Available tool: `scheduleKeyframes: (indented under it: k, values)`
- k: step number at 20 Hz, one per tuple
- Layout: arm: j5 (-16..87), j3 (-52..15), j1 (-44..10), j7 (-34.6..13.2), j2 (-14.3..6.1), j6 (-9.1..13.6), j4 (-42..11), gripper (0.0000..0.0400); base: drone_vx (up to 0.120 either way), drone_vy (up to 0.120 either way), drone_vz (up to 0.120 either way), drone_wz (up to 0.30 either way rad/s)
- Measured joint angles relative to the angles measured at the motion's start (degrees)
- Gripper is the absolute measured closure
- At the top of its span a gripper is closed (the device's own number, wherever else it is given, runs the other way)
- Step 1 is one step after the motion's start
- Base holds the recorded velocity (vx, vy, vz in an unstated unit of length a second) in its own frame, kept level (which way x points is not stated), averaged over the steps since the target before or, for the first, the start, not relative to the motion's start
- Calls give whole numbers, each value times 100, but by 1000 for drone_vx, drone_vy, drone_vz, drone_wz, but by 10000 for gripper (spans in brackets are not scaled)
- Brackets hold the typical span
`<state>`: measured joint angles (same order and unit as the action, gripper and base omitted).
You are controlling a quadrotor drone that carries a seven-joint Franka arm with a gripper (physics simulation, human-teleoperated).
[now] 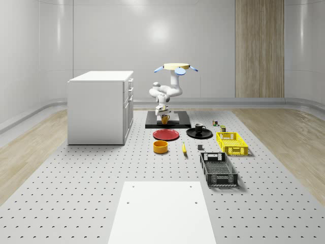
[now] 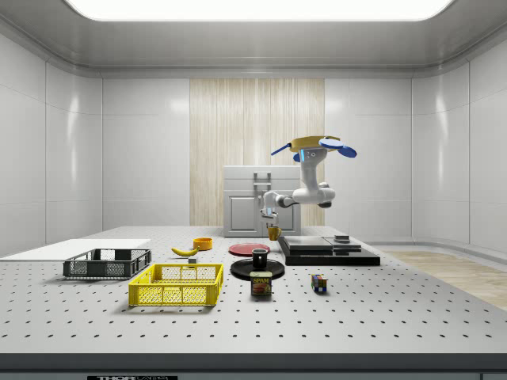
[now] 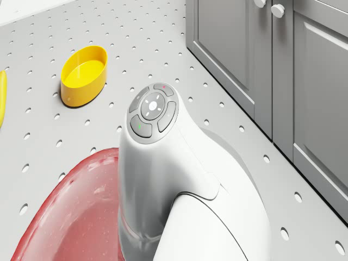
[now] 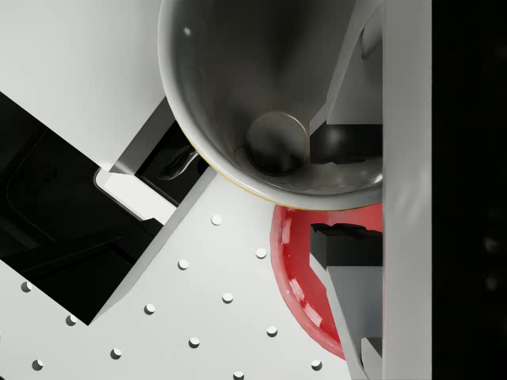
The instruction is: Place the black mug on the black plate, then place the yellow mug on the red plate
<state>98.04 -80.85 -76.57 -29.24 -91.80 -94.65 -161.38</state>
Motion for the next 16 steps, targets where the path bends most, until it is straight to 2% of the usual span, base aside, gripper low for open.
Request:
scheduleKeyframes:
  k: [16]
  values:
    - [-216,-146,-1747,-566,49,-41,1179,290,0,0,0,0]
